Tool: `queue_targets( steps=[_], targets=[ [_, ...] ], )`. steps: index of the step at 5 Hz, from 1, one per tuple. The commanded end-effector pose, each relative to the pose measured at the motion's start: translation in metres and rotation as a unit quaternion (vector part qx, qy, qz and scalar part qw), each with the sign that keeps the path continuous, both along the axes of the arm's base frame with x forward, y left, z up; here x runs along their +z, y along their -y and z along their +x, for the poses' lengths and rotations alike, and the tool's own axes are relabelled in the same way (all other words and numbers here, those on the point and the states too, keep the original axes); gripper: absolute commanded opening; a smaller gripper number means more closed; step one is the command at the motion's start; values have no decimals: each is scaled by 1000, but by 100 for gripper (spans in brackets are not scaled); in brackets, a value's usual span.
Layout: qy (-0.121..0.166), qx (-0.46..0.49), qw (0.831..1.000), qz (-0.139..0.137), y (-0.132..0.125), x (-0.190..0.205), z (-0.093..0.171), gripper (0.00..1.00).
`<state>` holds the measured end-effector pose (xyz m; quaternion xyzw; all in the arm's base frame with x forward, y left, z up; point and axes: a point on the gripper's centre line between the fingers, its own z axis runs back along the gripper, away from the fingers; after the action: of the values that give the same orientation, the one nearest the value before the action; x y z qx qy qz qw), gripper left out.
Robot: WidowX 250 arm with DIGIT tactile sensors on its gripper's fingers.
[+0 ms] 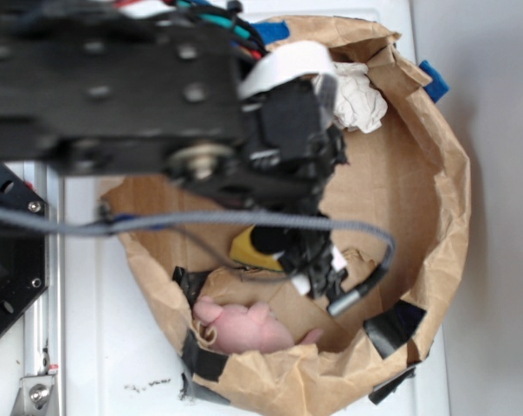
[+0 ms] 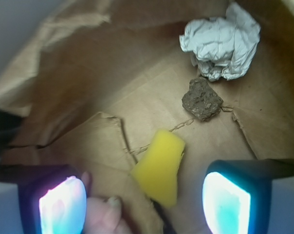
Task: Grab the green sponge.
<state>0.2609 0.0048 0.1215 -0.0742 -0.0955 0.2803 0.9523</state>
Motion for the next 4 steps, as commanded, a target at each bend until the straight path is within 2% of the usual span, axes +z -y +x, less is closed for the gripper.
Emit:
queue_targets(
  steps=[1,2,4],
  targets=[
    [-15,-2,1000,-22,-10,-36,-11,100],
    [-23,-9,999,-25,-11,-57,-20,100],
    [-25,-15,999,-17,-4,-71,-15,100]
  ],
)
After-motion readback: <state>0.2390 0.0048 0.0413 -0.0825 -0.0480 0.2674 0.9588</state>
